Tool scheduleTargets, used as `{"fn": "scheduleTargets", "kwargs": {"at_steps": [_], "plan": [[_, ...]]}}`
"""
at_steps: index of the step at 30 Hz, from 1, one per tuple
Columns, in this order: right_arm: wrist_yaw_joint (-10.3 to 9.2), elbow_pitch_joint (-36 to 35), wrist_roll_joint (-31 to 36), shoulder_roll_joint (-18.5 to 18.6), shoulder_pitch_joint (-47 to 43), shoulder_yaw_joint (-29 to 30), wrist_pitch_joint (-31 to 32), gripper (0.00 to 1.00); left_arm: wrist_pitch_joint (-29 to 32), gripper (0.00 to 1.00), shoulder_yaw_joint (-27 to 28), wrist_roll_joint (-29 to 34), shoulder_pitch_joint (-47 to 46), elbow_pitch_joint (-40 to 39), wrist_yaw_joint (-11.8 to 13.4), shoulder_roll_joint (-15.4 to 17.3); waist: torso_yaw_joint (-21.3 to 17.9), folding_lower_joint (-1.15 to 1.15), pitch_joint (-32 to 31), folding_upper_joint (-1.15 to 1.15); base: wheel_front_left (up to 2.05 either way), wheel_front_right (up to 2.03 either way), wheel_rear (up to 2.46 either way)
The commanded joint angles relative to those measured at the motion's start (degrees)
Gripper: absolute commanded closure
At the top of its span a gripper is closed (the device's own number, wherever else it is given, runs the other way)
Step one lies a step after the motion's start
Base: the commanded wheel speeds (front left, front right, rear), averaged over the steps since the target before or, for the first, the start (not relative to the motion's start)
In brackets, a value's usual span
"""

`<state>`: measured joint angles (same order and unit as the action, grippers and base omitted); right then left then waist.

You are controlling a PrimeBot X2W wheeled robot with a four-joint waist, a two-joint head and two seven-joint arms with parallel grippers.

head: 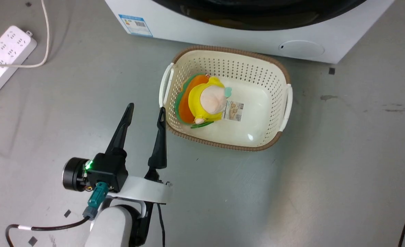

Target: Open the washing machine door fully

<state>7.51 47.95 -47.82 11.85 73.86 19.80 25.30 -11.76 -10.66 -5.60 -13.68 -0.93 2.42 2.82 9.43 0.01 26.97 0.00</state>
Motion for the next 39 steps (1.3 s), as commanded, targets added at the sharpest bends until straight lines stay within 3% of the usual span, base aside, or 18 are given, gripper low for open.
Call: {"fn": "scheduleTargets", "kwargs": {"at_steps": [1,13,20,29,39], "plan": [[-0.01,2.6,-1.7,0.9,3.4,1.0,1.7,1.0,-0.8,0.0,-0.5,-0.3,-1.3,0.0,0.4,0.0,0.3,-0.01,0.7,0.0,0.0,0.0,0.0],[-0.02,16.7,-5.5,4.4,16.6,3.8,12.4,1.0,-2.2,0.0,-2.3,-1.1,-3.3,-0.1,1.0,0.1,1.4,-0.01,4.0,0.0,0.0,0.0,0.0],[-0.02,21.5,-8.1,5.5,17.9,4.5,18.3,1.0,-3.1,0.0,-2.6,-1.5,-3.8,0.2,1.5,0.1,1.5,-0.01,3.4,0.0,0.0,0.0,0.0],[-0.02,18.4,-9.9,2.8,6.9,3.8,23.1,1.0,-3.2,0.0,-2.1,-1.3,-1.5,1.4,1.5,0.1,-0.1,-0.01,-3.1,0.0,0.0,0.0,0.0],[-0.02,7.3,-12.0,-5.0,-11.2,1.1,30.1,1.0,-3.2,0.0,-2.8,-1.5,4.0,3.7,1.3,0.1,-2.0,-0.01,-12.5,0.0,0.0,0.0,0.0]]}}
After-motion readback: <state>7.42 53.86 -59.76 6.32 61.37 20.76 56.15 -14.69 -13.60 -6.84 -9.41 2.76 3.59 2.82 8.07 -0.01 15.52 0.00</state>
